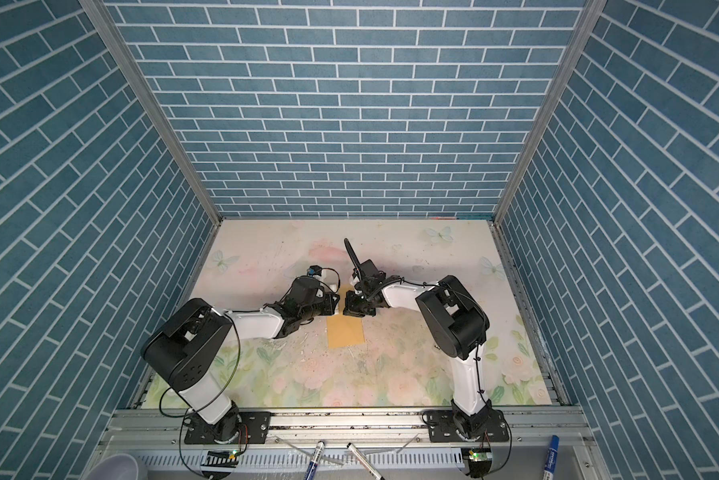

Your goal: Place the letter into the envelope and seal it

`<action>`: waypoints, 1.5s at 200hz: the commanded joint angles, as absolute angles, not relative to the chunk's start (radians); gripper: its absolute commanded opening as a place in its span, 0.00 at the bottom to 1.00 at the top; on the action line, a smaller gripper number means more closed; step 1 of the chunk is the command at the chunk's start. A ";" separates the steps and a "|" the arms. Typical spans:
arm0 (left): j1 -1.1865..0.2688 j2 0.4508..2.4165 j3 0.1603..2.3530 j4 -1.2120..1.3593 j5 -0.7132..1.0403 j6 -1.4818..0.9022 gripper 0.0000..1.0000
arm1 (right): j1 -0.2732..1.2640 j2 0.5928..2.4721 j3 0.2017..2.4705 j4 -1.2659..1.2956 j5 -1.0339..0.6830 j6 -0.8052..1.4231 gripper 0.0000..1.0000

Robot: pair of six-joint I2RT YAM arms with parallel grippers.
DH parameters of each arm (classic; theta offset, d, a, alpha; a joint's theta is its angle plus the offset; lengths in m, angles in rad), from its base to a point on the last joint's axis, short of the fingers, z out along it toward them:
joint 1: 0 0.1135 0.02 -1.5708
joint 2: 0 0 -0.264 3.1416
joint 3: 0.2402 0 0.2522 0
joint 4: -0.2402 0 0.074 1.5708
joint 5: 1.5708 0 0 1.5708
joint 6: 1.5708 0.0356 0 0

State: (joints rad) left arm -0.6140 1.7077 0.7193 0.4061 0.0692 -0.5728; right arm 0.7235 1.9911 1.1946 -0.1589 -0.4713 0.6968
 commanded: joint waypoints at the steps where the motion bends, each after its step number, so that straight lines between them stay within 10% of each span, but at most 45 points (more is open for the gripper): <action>1: -0.617 1.727 0.704 0.381 0.049 -0.570 0.00 | 0.734 2.019 1.207 -0.289 -0.438 0.635 0.00; 300: -0.615 1.726 0.701 0.399 0.037 -0.568 0.00 | 0.735 1.935 1.113 -0.229 -0.414 0.704 0.00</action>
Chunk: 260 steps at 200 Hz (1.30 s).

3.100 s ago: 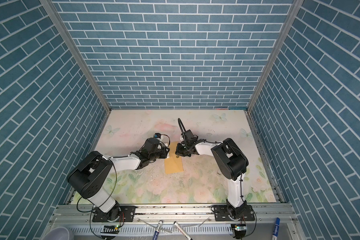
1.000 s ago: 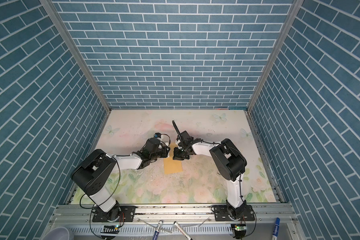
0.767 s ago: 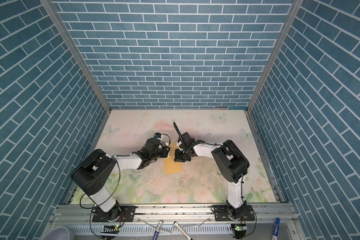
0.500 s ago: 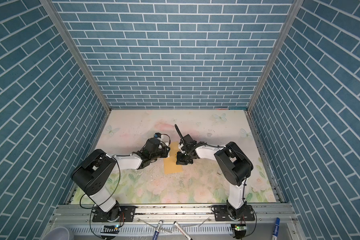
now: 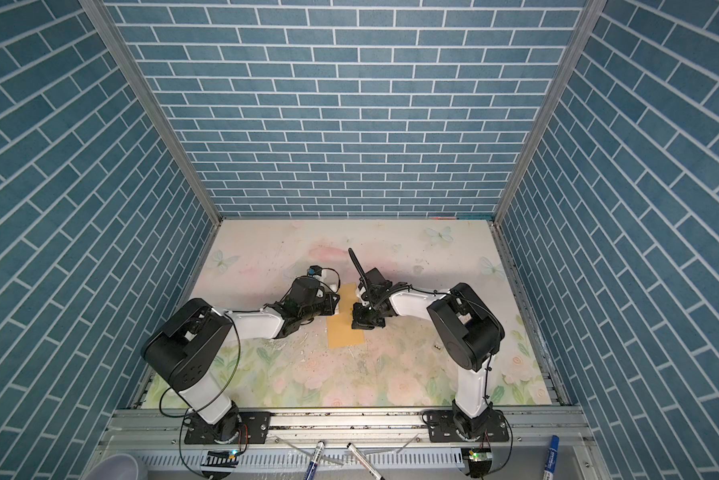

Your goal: Place the letter into the envelope and seal it

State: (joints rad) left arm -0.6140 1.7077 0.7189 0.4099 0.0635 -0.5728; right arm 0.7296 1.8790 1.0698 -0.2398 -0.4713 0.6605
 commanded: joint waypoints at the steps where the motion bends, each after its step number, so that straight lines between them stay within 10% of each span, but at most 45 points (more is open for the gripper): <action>1: -0.616 1.726 0.701 0.399 0.037 -0.568 0.00 | 0.736 1.936 1.114 -0.228 -0.414 0.704 0.00; 260: -0.616 1.708 0.658 0.410 0.032 -0.569 0.00 | 0.621 2.140 1.368 -0.258 -0.408 0.666 0.00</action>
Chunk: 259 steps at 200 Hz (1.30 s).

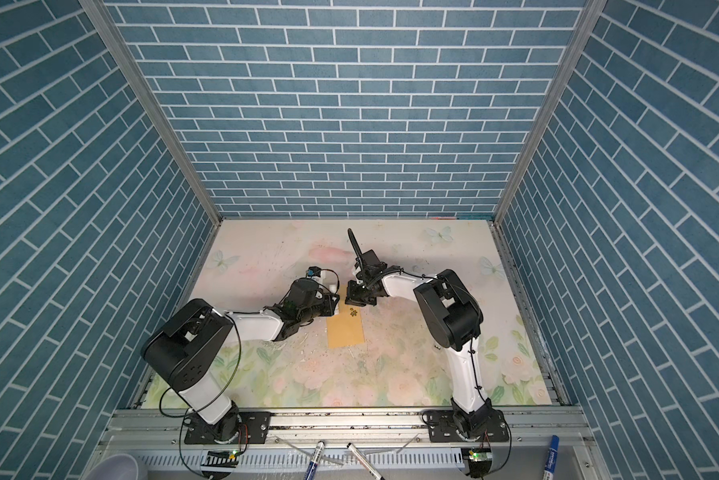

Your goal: Place the letter into the envelope and seal it

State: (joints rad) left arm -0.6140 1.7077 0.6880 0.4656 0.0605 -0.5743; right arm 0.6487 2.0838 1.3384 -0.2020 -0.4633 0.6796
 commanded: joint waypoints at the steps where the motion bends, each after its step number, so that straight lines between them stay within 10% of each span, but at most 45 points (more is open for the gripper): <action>1: -0.615 1.707 0.657 0.410 0.032 -0.569 0.00 | 0.620 2.140 1.368 -0.258 -0.408 0.666 0.00; 259: -0.615 1.712 0.659 0.411 0.031 -0.572 0.00 | 0.713 2.039 1.243 -0.285 -0.460 0.654 0.00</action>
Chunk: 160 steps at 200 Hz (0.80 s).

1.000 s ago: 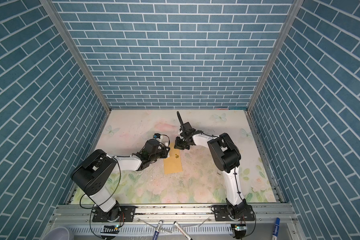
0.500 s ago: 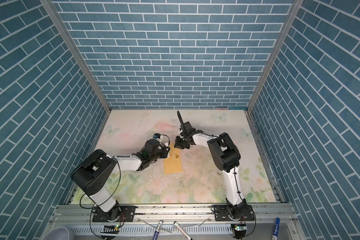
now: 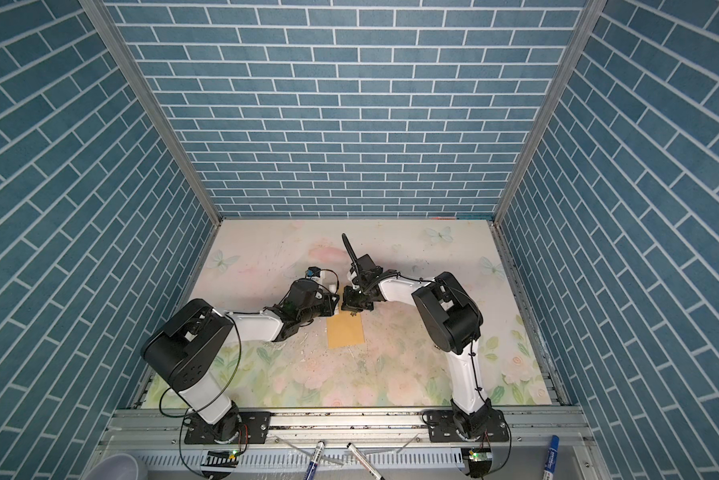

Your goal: Place the letter into the envelope and seal it

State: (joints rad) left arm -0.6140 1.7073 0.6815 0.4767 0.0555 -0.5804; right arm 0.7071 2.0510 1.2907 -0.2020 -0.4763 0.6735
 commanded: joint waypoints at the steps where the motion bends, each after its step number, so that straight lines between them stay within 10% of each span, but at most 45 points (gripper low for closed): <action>1: -0.615 1.712 0.659 0.411 0.031 -0.572 0.00 | 0.713 2.038 1.242 -0.285 -0.459 0.654 0.00; 160: -0.616 1.721 0.656 0.420 0.031 -0.574 0.00 | 0.742 1.869 0.996 -0.321 -0.446 0.647 0.00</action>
State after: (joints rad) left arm -0.6140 1.7073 0.6804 0.4778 0.0532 -0.5804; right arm 0.7219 1.8797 1.0626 -0.2176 -0.4774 0.6724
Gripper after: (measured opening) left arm 0.273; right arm 0.044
